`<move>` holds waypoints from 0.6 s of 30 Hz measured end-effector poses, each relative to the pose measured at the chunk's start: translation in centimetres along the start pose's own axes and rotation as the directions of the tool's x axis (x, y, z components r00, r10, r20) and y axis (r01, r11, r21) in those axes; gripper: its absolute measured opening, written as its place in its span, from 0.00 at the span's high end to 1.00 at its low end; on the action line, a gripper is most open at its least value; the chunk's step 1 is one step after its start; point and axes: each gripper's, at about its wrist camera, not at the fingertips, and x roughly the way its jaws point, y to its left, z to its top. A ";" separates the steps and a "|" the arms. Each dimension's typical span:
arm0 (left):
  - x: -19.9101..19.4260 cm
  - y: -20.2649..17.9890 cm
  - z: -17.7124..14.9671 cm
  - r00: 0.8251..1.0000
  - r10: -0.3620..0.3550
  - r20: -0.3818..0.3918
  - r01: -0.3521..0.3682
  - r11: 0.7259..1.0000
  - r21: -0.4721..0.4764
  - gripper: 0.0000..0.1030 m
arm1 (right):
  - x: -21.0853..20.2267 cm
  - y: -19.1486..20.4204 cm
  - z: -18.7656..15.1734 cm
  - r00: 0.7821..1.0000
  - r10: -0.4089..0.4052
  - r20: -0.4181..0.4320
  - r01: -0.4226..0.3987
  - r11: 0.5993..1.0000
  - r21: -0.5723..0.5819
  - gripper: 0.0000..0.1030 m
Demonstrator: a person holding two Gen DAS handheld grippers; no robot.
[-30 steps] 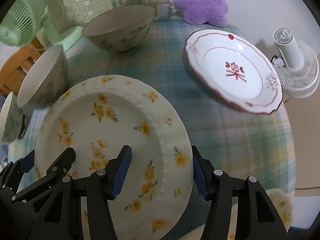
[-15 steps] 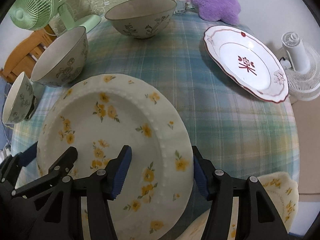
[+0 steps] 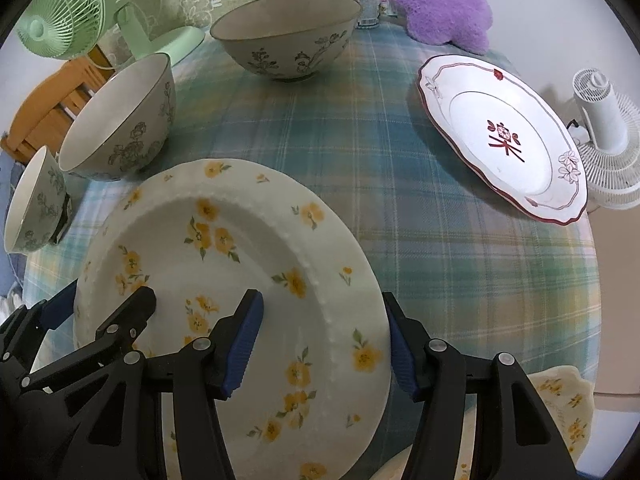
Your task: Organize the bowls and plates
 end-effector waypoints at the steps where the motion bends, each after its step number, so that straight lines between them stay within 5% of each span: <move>1: 0.0 0.2 0.1 1.000 0.003 -0.002 -0.003 1.000 -0.001 0.33 | -0.1 0.2 0.0 1.000 -0.002 -0.002 0.002 1.000 -0.001 0.39; 18: -5.0 2.7 -3.2 1.000 -0.025 0.002 0.025 1.000 -0.014 0.33 | -4.2 2.7 -2.9 1.000 -0.023 0.001 0.023 1.000 -0.013 0.39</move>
